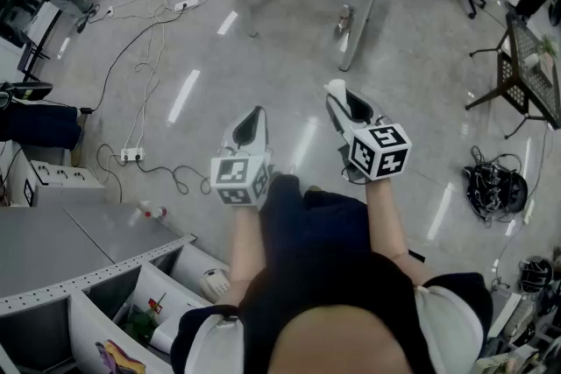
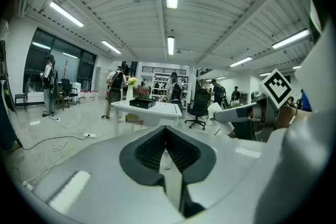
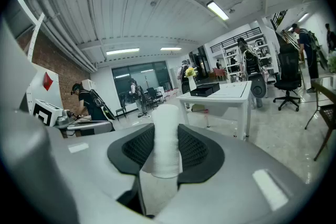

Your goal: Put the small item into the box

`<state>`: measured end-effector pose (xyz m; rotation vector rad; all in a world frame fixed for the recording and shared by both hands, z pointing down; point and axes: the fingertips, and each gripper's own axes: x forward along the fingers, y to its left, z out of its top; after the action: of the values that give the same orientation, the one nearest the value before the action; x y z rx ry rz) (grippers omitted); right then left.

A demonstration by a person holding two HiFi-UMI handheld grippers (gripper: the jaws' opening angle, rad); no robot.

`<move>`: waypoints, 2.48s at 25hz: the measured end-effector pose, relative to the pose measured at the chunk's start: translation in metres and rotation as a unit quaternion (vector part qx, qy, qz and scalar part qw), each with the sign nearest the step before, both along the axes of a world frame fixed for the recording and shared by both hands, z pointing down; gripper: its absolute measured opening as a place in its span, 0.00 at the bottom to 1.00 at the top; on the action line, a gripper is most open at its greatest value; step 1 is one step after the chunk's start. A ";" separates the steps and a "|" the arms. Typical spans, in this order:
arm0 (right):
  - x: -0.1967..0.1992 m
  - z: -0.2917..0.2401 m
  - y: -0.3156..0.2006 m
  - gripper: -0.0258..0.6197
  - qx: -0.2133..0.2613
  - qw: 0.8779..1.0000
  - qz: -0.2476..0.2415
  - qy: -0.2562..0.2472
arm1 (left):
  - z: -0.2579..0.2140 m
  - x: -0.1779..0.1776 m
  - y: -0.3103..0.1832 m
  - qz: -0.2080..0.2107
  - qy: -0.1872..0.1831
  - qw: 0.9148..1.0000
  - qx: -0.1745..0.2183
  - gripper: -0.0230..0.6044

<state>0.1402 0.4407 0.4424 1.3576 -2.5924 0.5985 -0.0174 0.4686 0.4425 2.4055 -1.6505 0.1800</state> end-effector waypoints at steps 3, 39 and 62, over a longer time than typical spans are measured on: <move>0.001 -0.001 0.007 0.25 -0.003 1.000 -0.001 0.000 | -0.001 0.003 0.005 -0.001 0.003 1.000 -0.001 0.05; 0.004 -0.001 -0.038 0.26 -0.004 1.000 0.012 0.009 | 0.003 -0.002 -0.036 -0.019 0.009 1.000 -0.010 0.05; -0.023 -0.005 -0.136 0.26 -0.005 1.000 0.001 0.020 | -0.003 -0.030 -0.135 -0.021 0.011 1.000 -0.013 0.05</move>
<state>0.1175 0.3051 0.4372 1.3551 -2.5533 0.5763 -0.0470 0.3334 0.4391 2.3443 -1.6766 0.1657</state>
